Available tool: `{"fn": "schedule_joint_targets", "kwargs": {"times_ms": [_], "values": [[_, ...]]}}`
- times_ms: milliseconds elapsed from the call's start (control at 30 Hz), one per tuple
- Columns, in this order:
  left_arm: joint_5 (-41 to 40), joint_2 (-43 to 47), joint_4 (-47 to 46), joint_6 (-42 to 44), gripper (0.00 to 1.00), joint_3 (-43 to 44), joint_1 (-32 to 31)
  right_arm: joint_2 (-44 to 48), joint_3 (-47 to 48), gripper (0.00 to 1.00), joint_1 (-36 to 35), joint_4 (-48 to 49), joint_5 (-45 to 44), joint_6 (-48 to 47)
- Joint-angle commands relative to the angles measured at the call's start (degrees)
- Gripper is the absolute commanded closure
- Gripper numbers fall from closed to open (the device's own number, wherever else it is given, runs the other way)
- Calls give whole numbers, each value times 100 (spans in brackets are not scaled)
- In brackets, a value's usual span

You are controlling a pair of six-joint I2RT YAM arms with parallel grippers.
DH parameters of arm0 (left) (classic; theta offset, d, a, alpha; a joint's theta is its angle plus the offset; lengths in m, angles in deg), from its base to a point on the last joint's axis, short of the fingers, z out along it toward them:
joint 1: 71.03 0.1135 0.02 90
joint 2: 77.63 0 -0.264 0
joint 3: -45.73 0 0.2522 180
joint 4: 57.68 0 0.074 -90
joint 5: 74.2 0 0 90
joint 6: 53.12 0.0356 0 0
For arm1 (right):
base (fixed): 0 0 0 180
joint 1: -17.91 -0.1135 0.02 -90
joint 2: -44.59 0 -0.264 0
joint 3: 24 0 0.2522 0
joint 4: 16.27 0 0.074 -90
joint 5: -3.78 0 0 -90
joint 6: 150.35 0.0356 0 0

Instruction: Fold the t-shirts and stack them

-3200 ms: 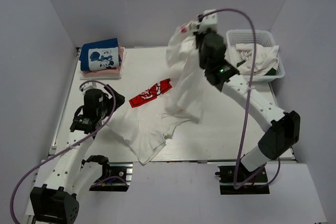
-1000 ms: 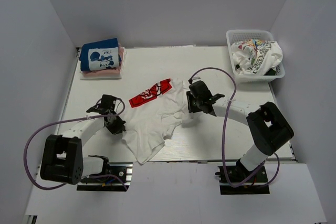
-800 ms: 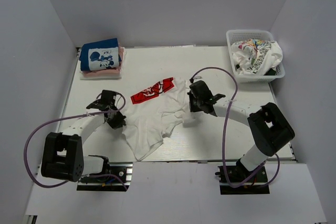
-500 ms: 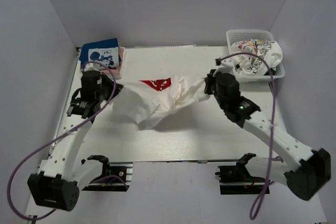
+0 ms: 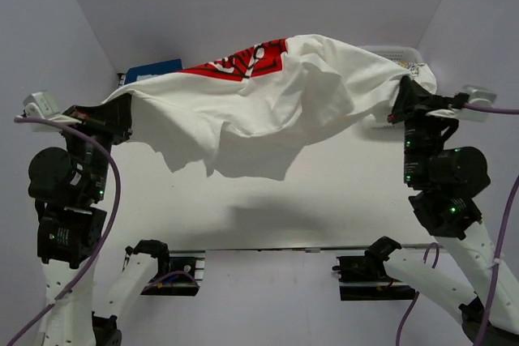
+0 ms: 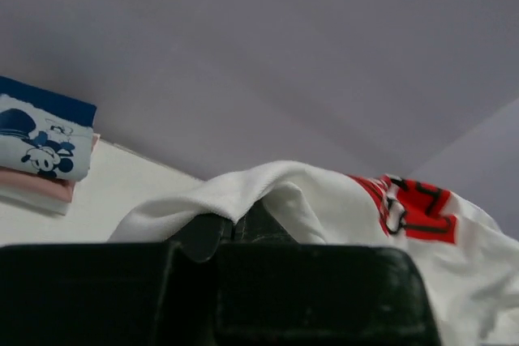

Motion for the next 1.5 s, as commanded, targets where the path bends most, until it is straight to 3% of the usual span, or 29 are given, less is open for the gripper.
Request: {"fn": "schedule_joint_targets", "kwargs": {"times_ms": [0,133,267,367,400,433,467,500,533,567,700,833,867,933,967,1067,1233,1467], "values": [[-495,-123,173,161,100,-172,49,98,-69,100,10,462,-562,-392],[-707,-1043,409,30,100,-445,49,-321,-615,100,36,419,-1502,-111],[4,-2336,403,-23,100,-1145,110,-1077,-1361,100,238,-563,-1416,1153],[93,-3302,199,-23,60,-1491,110,-1944,-2012,100,528,-793,-1021,1700],[15,-3575,451,-75,30,-1413,110,-2150,-2039,100,668,-1116,-985,2457],[-38,-4056,611,-128,20,-1325,110,-2535,-1839,100,713,-1407,-958,2691],[-39,-4235,734,-129,10,-1159,110,-2869,-1750,68,757,-2080,-1019,2841],[-39,-4350,840,-181,3,-1105,110,-3021,-1549,52,827,-2234,-1089,3043],[-100,-4412,893,-181,0,-1105,110,-3231,-1338,28,862,-2505,-1290,3158],[-100,-4360,946,-294,0,-1218,110,-3311,-1232,10,880,-2734,-1318,3194],[-353,-3660,893,-717,0,-1999,110,-3225,-1029,10,862,-2877,-757,3107],[-584,-2973,1288,-1235,0,-2825,110,-2891,-1344,10,836,-2983,735,3212],[-523,-2858,1289,-1236,0,-2958,110,-2751,-1684,10,827,-2870,1617,3160],[-522,-2682,1350,-1298,0,-3291,110,-2619,-2028,10,775,-2606,2229,3089],[-522,-2542,1350,-1298,0,-3380,110,-2618,-2118,10,705,-2361,2946,3098],[-653,-2426,1272,-1368,0,-3556,110,-2854,-2356,10,494,-1885,3365,3089],[-654,-2513,1069,-1315,0,-3417,110,-4232,-1891,10,186,-1919,3235,2992],[-434,-2803,665,-1131,0,-3355,110,-5892,-819,10,580,-2375,2241,3194]]}}
